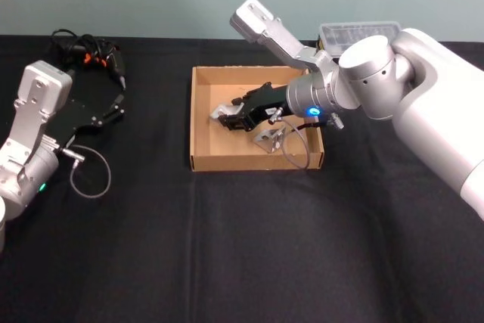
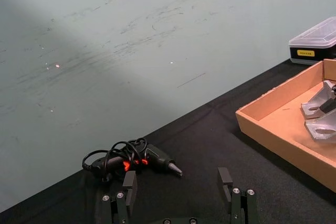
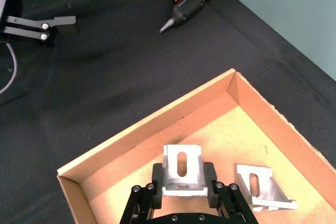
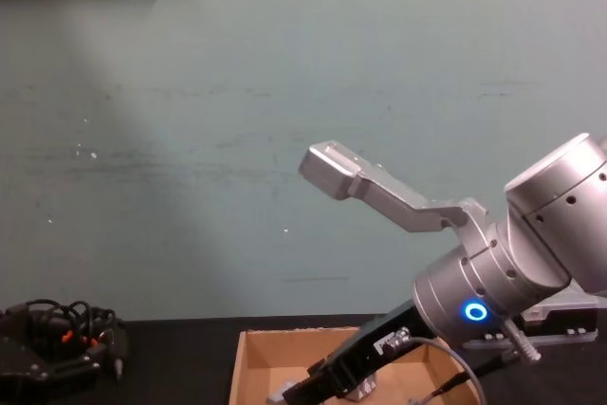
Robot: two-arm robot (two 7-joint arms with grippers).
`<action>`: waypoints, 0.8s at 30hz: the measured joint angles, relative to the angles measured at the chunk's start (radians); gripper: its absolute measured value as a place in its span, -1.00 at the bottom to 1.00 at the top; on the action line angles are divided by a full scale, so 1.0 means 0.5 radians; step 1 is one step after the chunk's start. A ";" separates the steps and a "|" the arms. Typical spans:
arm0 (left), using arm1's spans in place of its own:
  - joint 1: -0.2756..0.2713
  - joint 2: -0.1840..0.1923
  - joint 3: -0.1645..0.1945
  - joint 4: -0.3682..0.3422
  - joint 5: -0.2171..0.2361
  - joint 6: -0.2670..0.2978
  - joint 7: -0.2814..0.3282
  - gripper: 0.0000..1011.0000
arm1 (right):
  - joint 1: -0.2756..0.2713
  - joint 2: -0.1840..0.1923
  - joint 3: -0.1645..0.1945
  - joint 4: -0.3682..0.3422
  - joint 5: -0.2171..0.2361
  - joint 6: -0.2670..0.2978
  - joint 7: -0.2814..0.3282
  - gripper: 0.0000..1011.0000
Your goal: Use one hand to pick up the angle iron from the table and place it into the box.
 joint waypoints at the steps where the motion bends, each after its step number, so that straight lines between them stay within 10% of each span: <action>1: 0.000 0.000 0.000 0.000 0.000 0.000 0.000 0.98 | 0.001 -0.004 0.001 0.005 -0.003 0.000 0.002 -0.06; 24: 0.000 0.000 0.000 0.000 0.000 0.000 0.000 0.98 | -0.125 0.042 0.161 -0.196 -0.053 0.075 -0.054 0.96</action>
